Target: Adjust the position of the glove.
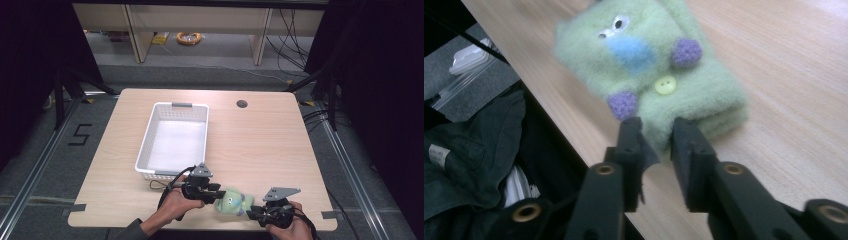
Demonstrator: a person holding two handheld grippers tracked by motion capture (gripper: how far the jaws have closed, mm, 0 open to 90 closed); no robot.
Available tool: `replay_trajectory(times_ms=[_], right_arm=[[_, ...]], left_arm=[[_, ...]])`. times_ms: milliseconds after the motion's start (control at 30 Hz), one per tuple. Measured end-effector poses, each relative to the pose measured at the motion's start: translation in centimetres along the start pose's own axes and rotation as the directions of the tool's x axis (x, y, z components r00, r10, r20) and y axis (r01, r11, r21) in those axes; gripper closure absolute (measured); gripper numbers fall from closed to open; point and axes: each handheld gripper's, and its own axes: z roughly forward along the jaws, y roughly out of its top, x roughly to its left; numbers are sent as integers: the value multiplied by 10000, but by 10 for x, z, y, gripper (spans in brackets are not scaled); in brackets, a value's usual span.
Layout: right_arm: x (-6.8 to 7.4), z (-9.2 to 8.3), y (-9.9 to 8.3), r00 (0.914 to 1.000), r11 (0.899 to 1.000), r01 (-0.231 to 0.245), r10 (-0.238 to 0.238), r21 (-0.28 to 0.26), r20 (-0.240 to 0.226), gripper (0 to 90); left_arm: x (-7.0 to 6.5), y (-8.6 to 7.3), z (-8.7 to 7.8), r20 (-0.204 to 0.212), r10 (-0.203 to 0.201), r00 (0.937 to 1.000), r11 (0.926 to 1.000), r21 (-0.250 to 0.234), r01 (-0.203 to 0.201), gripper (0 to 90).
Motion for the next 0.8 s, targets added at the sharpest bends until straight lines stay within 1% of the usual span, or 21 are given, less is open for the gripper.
replay_trajectory(times_ms=[33, 100, 133, 167, 200, 233, 300, 333, 367, 400, 467, 500, 533, 567, 600, 633, 667, 700, 733, 767, 800], right_arm=[[0, 0, 0, 10000, 9998, -61, 62, -209, 42, 685], [-1, -4, 1, 9999, 9997, -123, 126, -224, 118, 637], [1, -7, 1, 9988, 9988, -483, 483, 15, 27, 628], [-3, -9, 1, 9997, 9995, -220, 223, -229, 137, 608], [-3, -10, 1, 9994, 9989, -293, 298, -367, 155, 582], [-6, -11, 2, 9994, 9980, -329, 331, -546, 29, 543], [-7, -14, 2, 9969, 9939, -731, 752, -825, 229, 504], [-11, -15, 2, 9974, 9932, -646, 674, -971, 254, 489], [-12, -17, 2, 9954, 9918, -831, 873, -972, 405, 483], [-13, -16, 1, 9951, 9906, -822, 876, -1093, 454, 482], [-16, -16, 1, 9938, 9881, -1033, 1073, -1136, 297, 465], [-18, -16, 1, 9947, 9881, -901, 956, -1248, 390, 465], [-19, -16, 2, 9942, 9880, -948, 1002, -1222, 389, 462], [-18, -16, 2, 9923, 9873, -1133, 1181, -1110, 379, 456], [-18, -15, 3, 9920, 9857, -1175, 1222, -1210, 326, 454], [-20, -14, 4, 9938, 9867, -1003, 1055, -1278, 347, 451], [-17, -13, 5, 9891, 9822, -1419, 1456, -1234, 214, 444], [-19, -11, 7, 9929, 9858, -1114, 1157, -1260, 276, 439], [-20, -10, 8, 9942, 9871, -989, 1032, -1258, 288, 433], [-21, -6, 10, 9941, 9869, -1031, 1064, -1242, 198, 421], [-18, -5, 11, 9896, 9842, -1387, 1419, -1097, 218, 417]], left_arm=[[-1, -1, -1, -57, -76, 10000, 10000, 19, 76, 625], [-1, -2, -4, -65, -207, 9998, 9998, -73, 206, 605], [-2, -2, -6, -128, -252, 9996, 9996, -107, 251, 601], [-3, -2, -6, -105, -271, 9996, 9995, -161, 269, 589], [-3, -2, -8, -194, -272, 9994, 9996, -113, 269, 576], [-4, -3, -9, -171, -363, 9992, 9991, -230, 359, 558], [-6, -3, -12, -214, -409, 9989, 9988, -272, 403, 525], [-6, -3, -13, -315, -504, 9982, 9981, -384, 491, 511], [-7, -4, -14, -403, -576, 9975, 9976, -408, 559, 498], [-7, -4, -16, -465, -531, 9975, 9975, -494, 508, 486], [-7, -5, -17, -459, -682, 9966, 9968, -438, 661, 457], [-7, -6, -18, -445, -665, 9968, 9970, -415, 647, 449], [-7, -8, -18, -536, -703, 9961, 9967, -432, 680, 438], [-8, -9, -18, -537, -807, 9953, 9958, -476, 781, 424], [-7, -10, -18, -361, -905, 9952, 9953, -379, 892, 417], [-7, -11, -18, -395, -983, 9944, 9946, -364, 969, 409], [-7, -12, -17, -435, -1120, 9928, 9933, -322, 1106, 398], [-8, -13, -16, -488, -1202, 9916, 9923, -374, 1184, 389], [-7, -14, -15, -439, -1272, 9909, 9916, -306, 1260, 387], [-7, -15, -14, -364, -1461, 9886, 9888, -353, 1448, 383], [-6, -15, -13, -310, -1441, 9891, 9895, -169, 1436, 380]])
